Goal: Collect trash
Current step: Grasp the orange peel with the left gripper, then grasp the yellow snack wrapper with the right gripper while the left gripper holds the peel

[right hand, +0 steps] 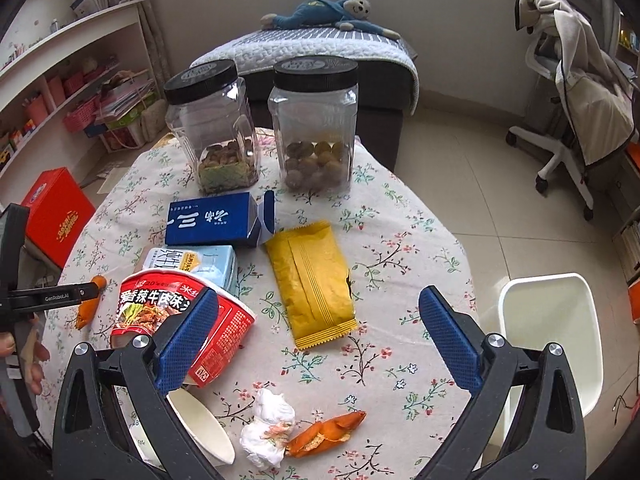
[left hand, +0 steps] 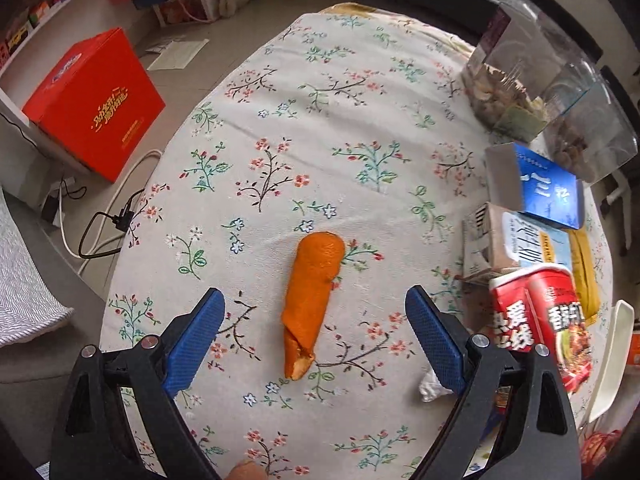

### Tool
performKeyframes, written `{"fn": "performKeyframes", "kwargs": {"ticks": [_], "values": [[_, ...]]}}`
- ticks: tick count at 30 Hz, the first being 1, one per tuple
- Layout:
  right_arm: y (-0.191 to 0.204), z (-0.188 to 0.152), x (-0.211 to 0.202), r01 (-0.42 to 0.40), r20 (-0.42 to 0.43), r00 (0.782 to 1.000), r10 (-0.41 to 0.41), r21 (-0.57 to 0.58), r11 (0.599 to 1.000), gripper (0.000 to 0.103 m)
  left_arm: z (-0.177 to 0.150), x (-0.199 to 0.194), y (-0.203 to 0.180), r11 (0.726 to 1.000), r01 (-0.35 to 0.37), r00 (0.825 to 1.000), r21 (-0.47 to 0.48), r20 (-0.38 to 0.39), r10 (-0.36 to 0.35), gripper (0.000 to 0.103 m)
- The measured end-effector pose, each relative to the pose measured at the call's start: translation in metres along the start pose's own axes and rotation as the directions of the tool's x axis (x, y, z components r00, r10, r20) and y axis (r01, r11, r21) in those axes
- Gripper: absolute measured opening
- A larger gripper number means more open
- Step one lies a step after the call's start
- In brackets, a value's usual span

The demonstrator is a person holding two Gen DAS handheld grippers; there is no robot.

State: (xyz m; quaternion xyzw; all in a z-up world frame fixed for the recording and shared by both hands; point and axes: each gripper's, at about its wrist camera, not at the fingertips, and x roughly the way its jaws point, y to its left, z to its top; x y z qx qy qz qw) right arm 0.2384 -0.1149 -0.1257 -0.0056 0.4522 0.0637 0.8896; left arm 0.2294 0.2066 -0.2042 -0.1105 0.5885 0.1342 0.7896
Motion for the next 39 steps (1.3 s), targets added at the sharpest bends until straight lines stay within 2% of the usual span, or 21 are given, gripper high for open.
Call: {"fn": "performKeyframes", "kwargs": {"ticks": [4,6,8,10,12,14,17,21,24,26,31,37,39], "values": [[-0.001,-0.002,0.014,-0.085,-0.074,0.993,0.088,0.044,0.995,0.096,-0.001,0.021,0.0,1.0,0.012,0.999,0.01,-0.047,-0.012,0.072],[0.006,-0.004,0.019,-0.102,-0.094,0.99,0.104,0.026,0.994,0.096,-0.003,0.027,-0.006,0.999,-0.004,0.999,0.036,-0.049,0.006,0.069],[0.017,-0.006,0.019,-0.12,-0.106,0.987,0.117,-0.024,0.992,0.096,-0.004,0.025,-0.013,0.997,-0.003,0.999,0.075,-0.032,0.005,0.058],[0.028,-0.008,0.017,-0.166,-0.117,0.981,0.155,-0.087,0.982,0.096,-0.006,0.021,-0.018,0.995,0.014,0.999,0.096,-0.032,-0.011,0.034],[0.042,-0.011,0.016,-0.214,-0.134,0.972,0.193,-0.158,0.964,0.096,-0.009,0.019,-0.021,0.993,0.01,1.0,0.114,-0.03,-0.006,0.024],[0.054,-0.017,0.013,-0.231,-0.138,0.969,0.203,-0.239,0.943,0.096,-0.013,0.016,-0.022,0.993,0.011,1.0,0.118,-0.028,-0.008,0.023],[0.056,-0.019,0.008,-0.203,-0.124,0.977,0.173,-0.299,0.932,0.096,-0.015,0.008,-0.019,0.994,0.031,0.999,0.109,-0.02,-0.029,0.022],[0.026,-0.011,0.016,-0.149,-0.135,0.983,0.123,-0.203,0.968,0.096,-0.017,-0.022,-0.02,0.989,0.089,0.995,0.116,0.03,-0.093,0.022],[-0.001,-0.003,0.03,-0.116,-0.137,0.985,0.104,-0.077,0.99,0.096,-0.021,-0.046,-0.025,0.982,0.141,0.986,0.125,0.067,-0.15,0.022],[-0.009,0.001,0.042,-0.084,-0.126,0.989,0.079,-0.034,0.996,0.096,-0.025,-0.06,-0.032,0.976,0.175,0.979,0.127,0.079,-0.186,0.022],[-0.014,0.0,0.086,-0.007,-0.158,0.987,0.004,-0.019,1.0,0.096,-0.026,-0.073,-0.04,0.968,0.217,0.969,0.129,0.092,-0.23,0.022],[-0.008,-0.008,0.121,0.001,-0.212,0.977,-0.007,-0.03,1.0,0.096,-0.027,-0.07,-0.037,0.965,0.221,0.969,0.137,0.08,-0.234,0.022],[-0.006,-0.008,0.118,0.002,-0.176,0.984,-0.013,-0.065,0.998,0.083,-0.029,-0.069,-0.037,0.966,0.219,0.97,0.139,0.078,-0.232,0.022]]}}
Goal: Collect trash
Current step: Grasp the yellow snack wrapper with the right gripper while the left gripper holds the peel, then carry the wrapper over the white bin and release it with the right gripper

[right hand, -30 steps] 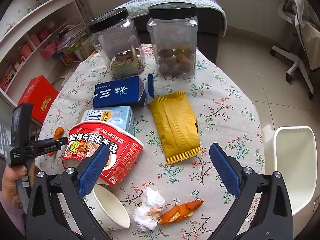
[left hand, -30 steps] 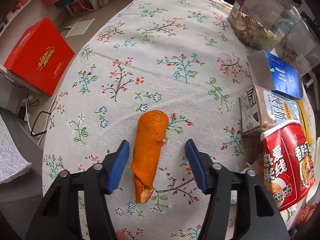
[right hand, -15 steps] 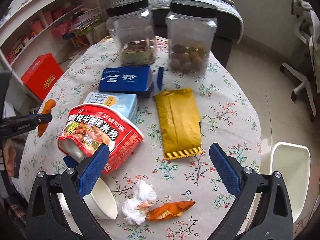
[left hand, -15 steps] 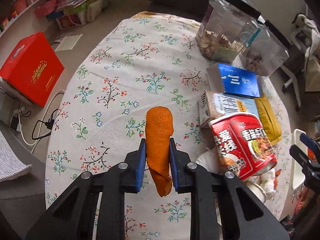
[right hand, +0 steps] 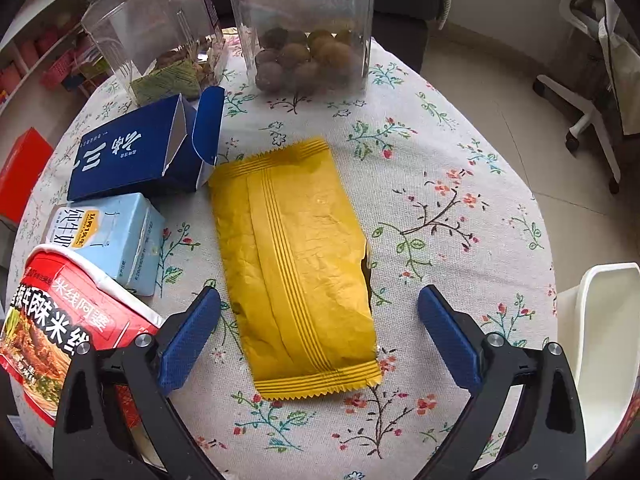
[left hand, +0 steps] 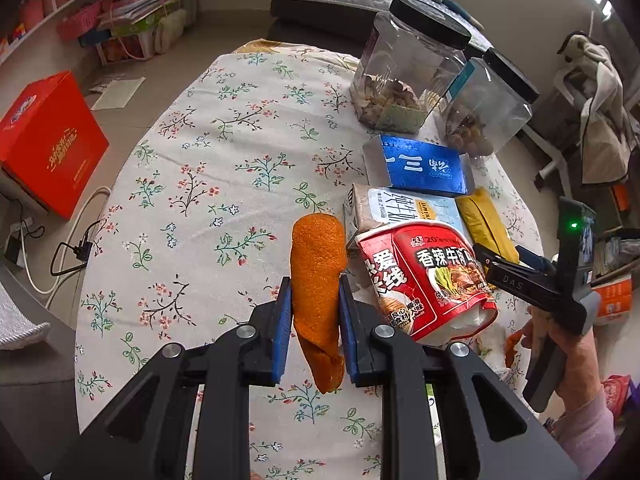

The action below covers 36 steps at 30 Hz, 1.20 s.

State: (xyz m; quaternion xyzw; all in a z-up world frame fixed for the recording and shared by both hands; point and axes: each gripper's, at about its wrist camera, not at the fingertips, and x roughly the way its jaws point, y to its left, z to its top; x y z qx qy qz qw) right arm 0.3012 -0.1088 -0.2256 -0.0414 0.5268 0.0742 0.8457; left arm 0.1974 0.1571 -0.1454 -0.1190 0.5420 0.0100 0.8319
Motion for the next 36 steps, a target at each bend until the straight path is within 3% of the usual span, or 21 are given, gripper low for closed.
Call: {"fn": "performKeyframes", "kwargs": {"ticks": [2,3,4,8,18,28,36], "values": [[-0.002,0.003,-0.006,-0.038,0.008,0.999,0.038,0.004,0.999,0.053,-0.001,0.0,0.001,1.0,0.0,1.0,-0.005,-0.001,0.0,0.022],[-0.004,0.003,-0.008,-0.059,0.003,0.998,0.059,0.007,0.998,0.05,-0.001,0.001,0.001,1.0,0.001,1.0,-0.007,-0.002,-0.001,0.022],[-0.005,0.003,-0.01,-0.08,0.0,0.997,0.08,0.008,0.997,0.033,0.0,0.001,0.0,1.0,0.002,1.0,-0.008,-0.002,-0.002,0.022],[-0.009,0.001,-0.028,-0.101,0.035,0.994,0.1,0.01,0.995,0.024,0.0,-0.002,-0.005,1.0,0.006,1.0,0.0,0.014,-0.006,0.022],[-0.009,0.008,-0.108,-0.167,0.218,0.963,0.16,0.014,0.986,0.022,0.004,-0.031,-0.024,0.999,0.031,0.99,0.011,0.136,-0.032,0.022],[-0.012,-0.006,-0.161,-0.163,0.327,0.932,0.157,-0.009,0.987,0.022,-0.002,-0.064,-0.05,0.999,0.047,0.96,0.005,0.275,-0.046,0.022],[-0.017,-0.021,-0.193,-0.121,0.416,0.901,0.124,-0.033,0.992,0.023,-0.011,-0.087,-0.086,0.998,0.037,0.922,0.053,0.383,-0.055,0.022]]}}
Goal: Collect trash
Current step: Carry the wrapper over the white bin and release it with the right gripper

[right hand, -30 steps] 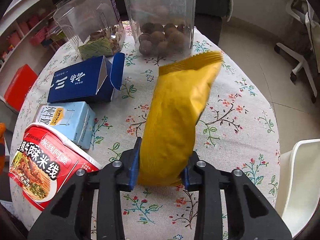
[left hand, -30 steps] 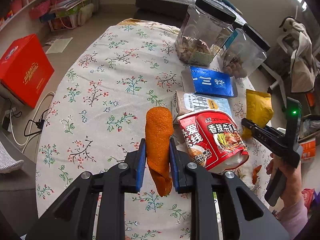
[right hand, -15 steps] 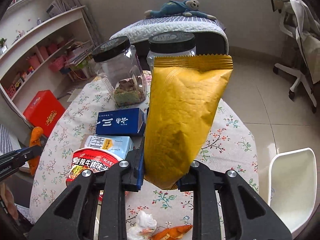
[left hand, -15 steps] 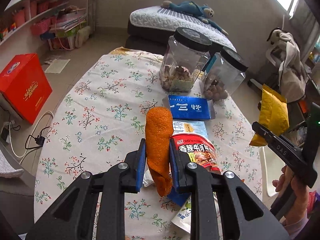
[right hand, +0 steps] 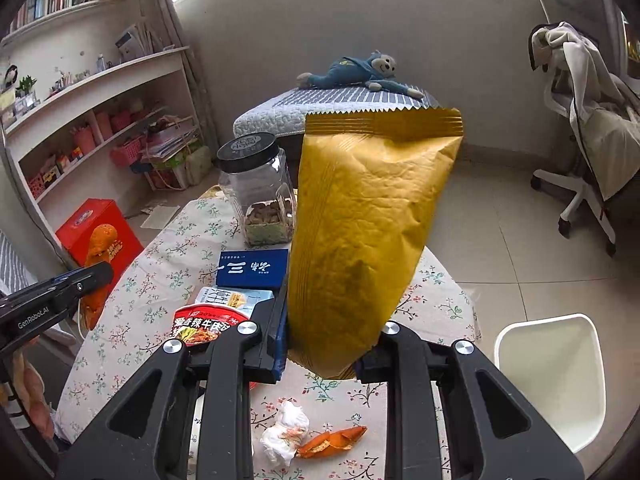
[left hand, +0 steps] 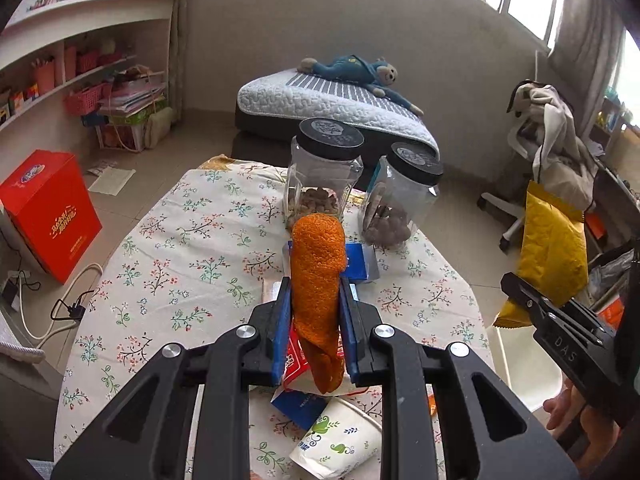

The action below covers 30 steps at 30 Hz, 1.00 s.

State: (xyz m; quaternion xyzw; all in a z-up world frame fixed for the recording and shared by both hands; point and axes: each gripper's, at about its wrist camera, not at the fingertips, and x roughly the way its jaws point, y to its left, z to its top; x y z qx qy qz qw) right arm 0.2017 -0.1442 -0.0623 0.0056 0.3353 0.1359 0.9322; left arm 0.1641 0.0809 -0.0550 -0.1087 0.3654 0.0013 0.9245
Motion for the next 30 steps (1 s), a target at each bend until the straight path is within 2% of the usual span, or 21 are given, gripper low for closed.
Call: {"fn": "performKeyframes", "kwargs": {"ticks": [19,30], "values": [[-0.046,-0.008,-0.057,0.083,0.114,0.99,-0.086,0.035,0.996,0.024,-0.01,-0.013,-0.091,0.992,0.079,0.991,0.095,0.101,-0.089,0.022],[-0.104,-0.019,-0.082,0.18,0.106,0.975,-0.195,0.135,0.974,0.025,-0.023,-0.005,-0.142,0.977,0.142,0.985,0.158,0.076,-0.156,0.022]]}}
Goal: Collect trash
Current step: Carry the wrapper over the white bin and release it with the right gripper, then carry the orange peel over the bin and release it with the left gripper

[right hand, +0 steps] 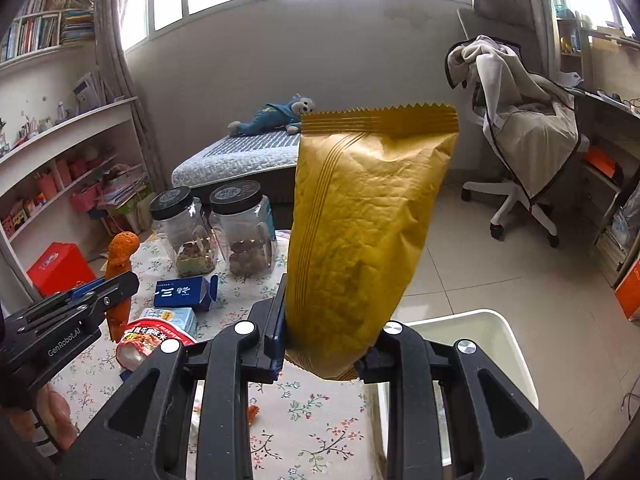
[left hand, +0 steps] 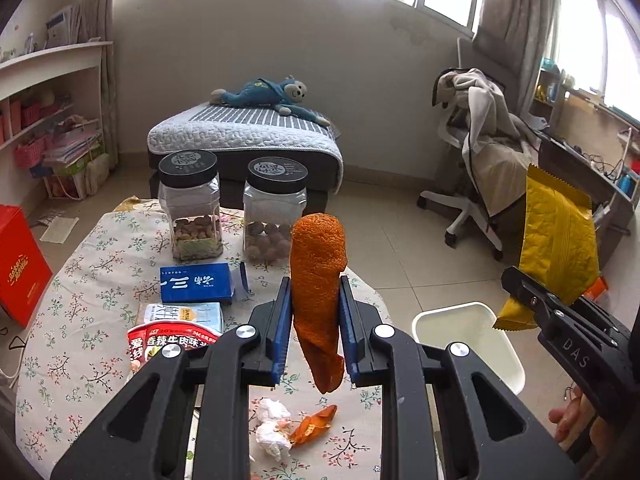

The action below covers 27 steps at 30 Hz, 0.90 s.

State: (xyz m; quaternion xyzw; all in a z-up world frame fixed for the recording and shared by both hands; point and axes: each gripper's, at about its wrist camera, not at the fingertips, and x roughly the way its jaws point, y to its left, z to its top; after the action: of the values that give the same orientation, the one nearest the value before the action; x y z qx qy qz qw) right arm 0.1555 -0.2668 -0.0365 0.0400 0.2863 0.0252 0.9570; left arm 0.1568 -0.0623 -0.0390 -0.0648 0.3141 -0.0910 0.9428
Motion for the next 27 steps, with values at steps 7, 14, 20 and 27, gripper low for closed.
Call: {"fn": "performKeyframes", "kwargs": {"ticks": [7,14,20,27], "values": [[-0.054,-0.008,0.003,0.119,-0.052,0.992,-0.114,0.098,0.988,0.049,-0.009,0.011,-0.035,0.998,0.046,0.999,0.044,-0.025,-0.045,0.022],[-0.092,-0.01,-0.006,0.218,-0.054,0.976,-0.212,0.159,0.963,0.08,-0.018,0.025,-0.072,0.992,0.096,0.994,0.081,-0.061,-0.091,0.022],[-0.115,-0.008,-0.02,0.275,-0.019,0.961,-0.277,0.207,0.939,0.09,-0.025,0.038,-0.105,0.985,0.145,0.986,0.089,-0.1,-0.136,0.022],[-0.148,-0.006,-0.043,0.338,0.027,0.933,-0.358,0.276,0.9,0.095,-0.027,0.058,-0.149,0.973,0.211,0.969,0.093,-0.15,-0.196,0.023]]}}
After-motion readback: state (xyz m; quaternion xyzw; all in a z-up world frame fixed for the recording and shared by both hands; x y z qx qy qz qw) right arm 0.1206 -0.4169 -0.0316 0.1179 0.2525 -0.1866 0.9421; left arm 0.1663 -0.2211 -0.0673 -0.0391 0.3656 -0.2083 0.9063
